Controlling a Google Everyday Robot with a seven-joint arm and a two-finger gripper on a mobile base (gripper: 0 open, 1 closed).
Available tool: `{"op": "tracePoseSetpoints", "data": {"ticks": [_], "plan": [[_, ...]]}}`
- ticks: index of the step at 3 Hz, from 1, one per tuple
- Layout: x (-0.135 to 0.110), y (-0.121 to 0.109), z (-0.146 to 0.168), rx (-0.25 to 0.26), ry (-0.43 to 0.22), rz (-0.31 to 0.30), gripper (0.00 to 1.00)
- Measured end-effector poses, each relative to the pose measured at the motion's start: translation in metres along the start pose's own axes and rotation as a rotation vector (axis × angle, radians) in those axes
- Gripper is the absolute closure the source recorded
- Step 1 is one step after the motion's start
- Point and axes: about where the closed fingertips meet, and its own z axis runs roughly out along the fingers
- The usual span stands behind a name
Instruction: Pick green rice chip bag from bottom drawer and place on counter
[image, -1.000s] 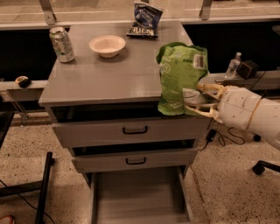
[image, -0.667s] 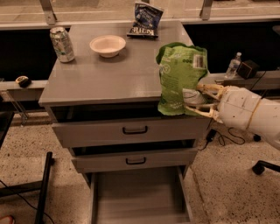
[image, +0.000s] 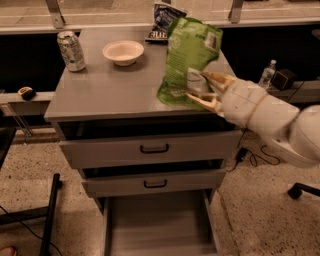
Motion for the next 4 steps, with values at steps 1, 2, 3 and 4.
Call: {"op": "tracePoseSetpoints", "data": {"ticks": [1, 2, 3, 4], "plan": [[0.0, -0.009, 0.053, 0.031, 0.065, 0.048, 1.0], [-0.025, -0.016, 0.094, 0.022, 0.131, 0.065, 0.81], [-0.059, -0.017, 0.123, 0.012, 0.171, 0.083, 0.58], [-0.058, -0.014, 0.14, -0.004, 0.189, 0.106, 0.34]]}}
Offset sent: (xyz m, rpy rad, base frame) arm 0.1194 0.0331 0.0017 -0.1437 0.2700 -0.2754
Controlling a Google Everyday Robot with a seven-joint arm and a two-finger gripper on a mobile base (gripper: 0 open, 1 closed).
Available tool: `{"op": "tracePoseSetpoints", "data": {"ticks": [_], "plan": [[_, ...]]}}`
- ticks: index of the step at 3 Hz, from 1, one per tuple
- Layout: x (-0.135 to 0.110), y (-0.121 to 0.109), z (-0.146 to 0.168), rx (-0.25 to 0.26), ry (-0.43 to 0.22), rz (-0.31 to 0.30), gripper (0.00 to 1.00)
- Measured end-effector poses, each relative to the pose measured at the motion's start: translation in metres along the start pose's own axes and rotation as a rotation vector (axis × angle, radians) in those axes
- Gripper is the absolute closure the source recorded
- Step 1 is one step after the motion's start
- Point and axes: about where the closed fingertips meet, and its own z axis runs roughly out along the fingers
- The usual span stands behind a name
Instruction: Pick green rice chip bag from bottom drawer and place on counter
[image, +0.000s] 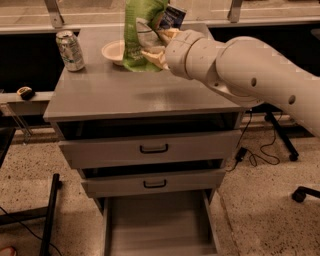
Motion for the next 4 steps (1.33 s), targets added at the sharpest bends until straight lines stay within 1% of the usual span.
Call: {"op": "tracePoseSetpoints", "data": {"ticks": [1, 2, 3, 4], "plan": [[0.0, 0.0, 0.0, 0.0, 0.0, 0.0, 0.04], [0.0, 0.0, 0.0, 0.0, 0.0, 0.0, 0.0], [0.004, -0.004, -0.014, -0.007, 0.029, -0.017, 0.0], [0.036, -0.034, -0.052, 0.035, 0.117, -0.016, 0.0]]}}
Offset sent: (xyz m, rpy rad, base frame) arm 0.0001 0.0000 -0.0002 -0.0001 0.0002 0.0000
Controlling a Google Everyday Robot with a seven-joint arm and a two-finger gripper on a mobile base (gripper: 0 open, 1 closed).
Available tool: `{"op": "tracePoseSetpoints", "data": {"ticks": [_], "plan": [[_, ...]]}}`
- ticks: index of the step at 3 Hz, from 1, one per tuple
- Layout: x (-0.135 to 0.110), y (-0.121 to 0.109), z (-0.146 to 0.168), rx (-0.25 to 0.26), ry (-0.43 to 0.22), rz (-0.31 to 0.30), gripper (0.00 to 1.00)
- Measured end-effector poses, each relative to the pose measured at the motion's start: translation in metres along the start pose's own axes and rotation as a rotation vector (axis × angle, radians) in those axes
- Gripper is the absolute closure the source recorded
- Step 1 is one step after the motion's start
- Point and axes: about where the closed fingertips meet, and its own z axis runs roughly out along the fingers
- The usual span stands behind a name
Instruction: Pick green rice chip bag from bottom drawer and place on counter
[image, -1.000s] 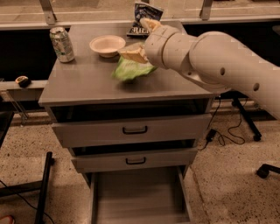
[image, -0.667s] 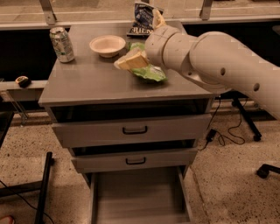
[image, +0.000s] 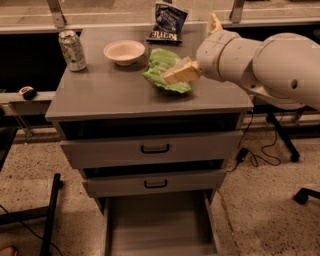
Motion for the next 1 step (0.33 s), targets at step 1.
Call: {"op": "tracePoseSetpoints", "data": {"ticks": [1], "plan": [[0.0055, -0.0054, -0.0029, 0.009, 0.01, 0.0, 0.0]]}}
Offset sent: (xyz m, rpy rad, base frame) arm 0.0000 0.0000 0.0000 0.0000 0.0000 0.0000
